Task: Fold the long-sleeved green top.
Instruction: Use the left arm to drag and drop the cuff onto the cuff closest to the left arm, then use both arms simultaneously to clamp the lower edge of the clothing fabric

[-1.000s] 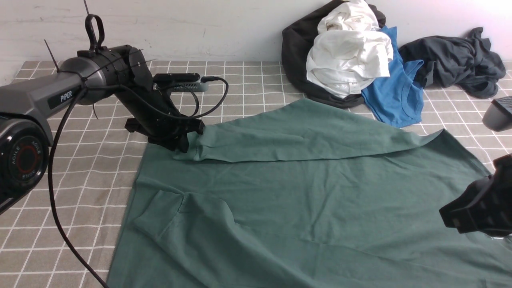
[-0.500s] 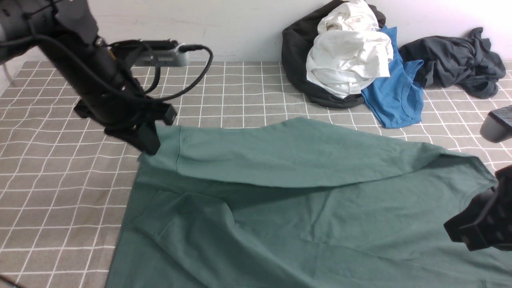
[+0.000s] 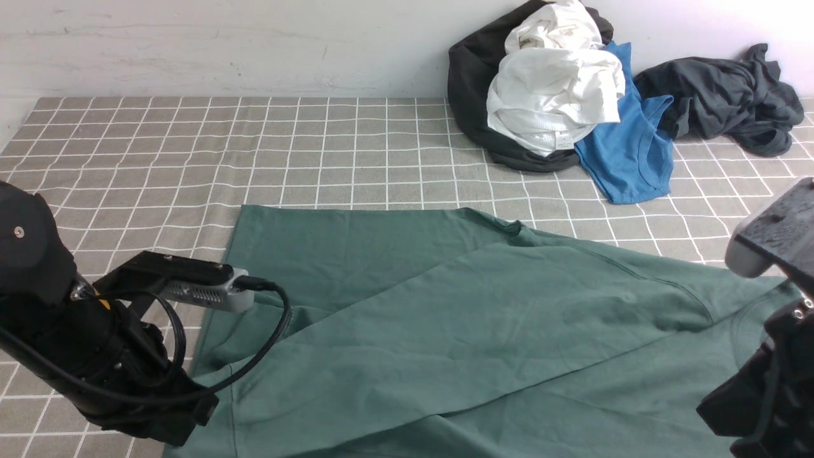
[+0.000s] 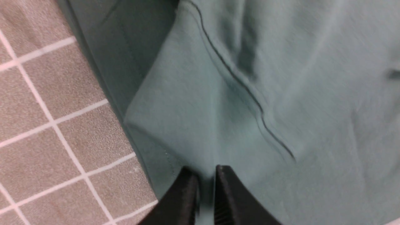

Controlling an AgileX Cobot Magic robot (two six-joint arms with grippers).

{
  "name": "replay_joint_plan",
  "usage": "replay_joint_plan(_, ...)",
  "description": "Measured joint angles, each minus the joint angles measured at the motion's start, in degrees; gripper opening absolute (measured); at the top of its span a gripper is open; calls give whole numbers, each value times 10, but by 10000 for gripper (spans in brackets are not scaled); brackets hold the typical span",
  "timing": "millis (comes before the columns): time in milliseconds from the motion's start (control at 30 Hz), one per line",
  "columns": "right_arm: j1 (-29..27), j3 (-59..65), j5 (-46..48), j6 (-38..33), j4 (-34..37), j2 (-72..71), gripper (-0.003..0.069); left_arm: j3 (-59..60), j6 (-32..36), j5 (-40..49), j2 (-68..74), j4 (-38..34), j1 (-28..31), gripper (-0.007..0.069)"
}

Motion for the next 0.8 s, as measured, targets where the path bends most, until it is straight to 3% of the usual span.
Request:
replay_joint_plan(167, 1, 0, 9, 1, 6, 0, -16, 0, 9, 2, -1, -3, 0, 282)
replay_joint_plan(233, 1, 0, 10, 1, 20, -4, -16, -4, 21, 15, -6, -12, -7, 396)
replay_joint_plan(300, 3, 0, 10, 2, 26, -11, -16, -6, 41, 27, -15, -13, -26, 448)
replay_joint_plan(333, 10, 0, 11, 2, 28, -23, -16, -8, 61, 39, -28, -7, -64, 473)
replay_joint_plan(567, 28, 0, 13, 2, 28, -57, -16, 53, 84, 75, -44, 91, -273, 487)
replay_joint_plan(800, 29, 0, 15, 2, 27, -58, -16, 157, 84, 12, -45, 136, -385, 487)
